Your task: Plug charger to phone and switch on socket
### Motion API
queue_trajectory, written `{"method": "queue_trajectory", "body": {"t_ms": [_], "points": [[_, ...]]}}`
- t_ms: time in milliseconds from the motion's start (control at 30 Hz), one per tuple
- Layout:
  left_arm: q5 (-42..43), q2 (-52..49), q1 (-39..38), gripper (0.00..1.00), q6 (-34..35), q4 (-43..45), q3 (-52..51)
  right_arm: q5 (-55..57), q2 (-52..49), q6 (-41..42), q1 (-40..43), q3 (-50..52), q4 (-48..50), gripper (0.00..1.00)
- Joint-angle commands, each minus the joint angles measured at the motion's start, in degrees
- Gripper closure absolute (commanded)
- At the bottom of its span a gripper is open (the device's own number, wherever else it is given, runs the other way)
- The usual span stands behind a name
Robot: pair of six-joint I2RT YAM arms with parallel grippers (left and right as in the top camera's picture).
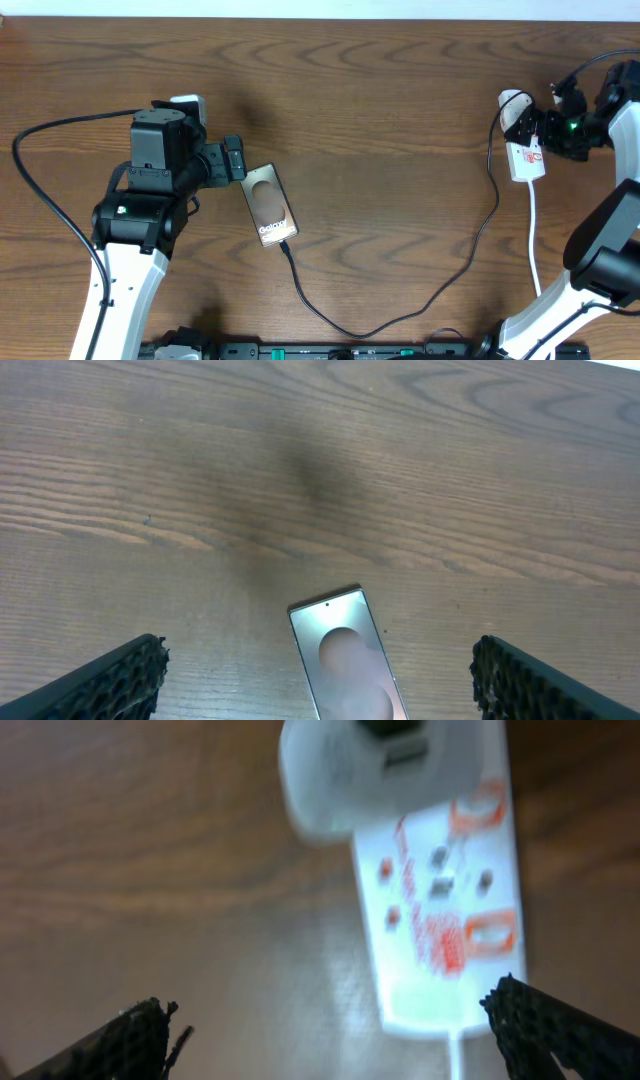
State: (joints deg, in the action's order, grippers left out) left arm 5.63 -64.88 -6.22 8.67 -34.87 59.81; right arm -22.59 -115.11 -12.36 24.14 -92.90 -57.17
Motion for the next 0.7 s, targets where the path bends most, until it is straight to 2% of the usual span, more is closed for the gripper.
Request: {"method": "queue_trajectory", "body": {"t_ms": [0,200,667], "points": [[-0.55,0.04,-0.13,0.04,-1.14,-0.07,1.01,0.15,-1.53,-0.72,0.15,-0.96,3.78,0.01],[-0.55,0.04,-0.13,0.04,-1.14,-0.09,1.01,-0.74,-3.54,-0.31,0.13,-0.94,9.7,0.01],[-0.55,0.04,-0.13,0.04,-1.14,-0.07,1.01,-7.23,-9.18,0.09,-1.36,-0.94,12.26,0.01]]}}
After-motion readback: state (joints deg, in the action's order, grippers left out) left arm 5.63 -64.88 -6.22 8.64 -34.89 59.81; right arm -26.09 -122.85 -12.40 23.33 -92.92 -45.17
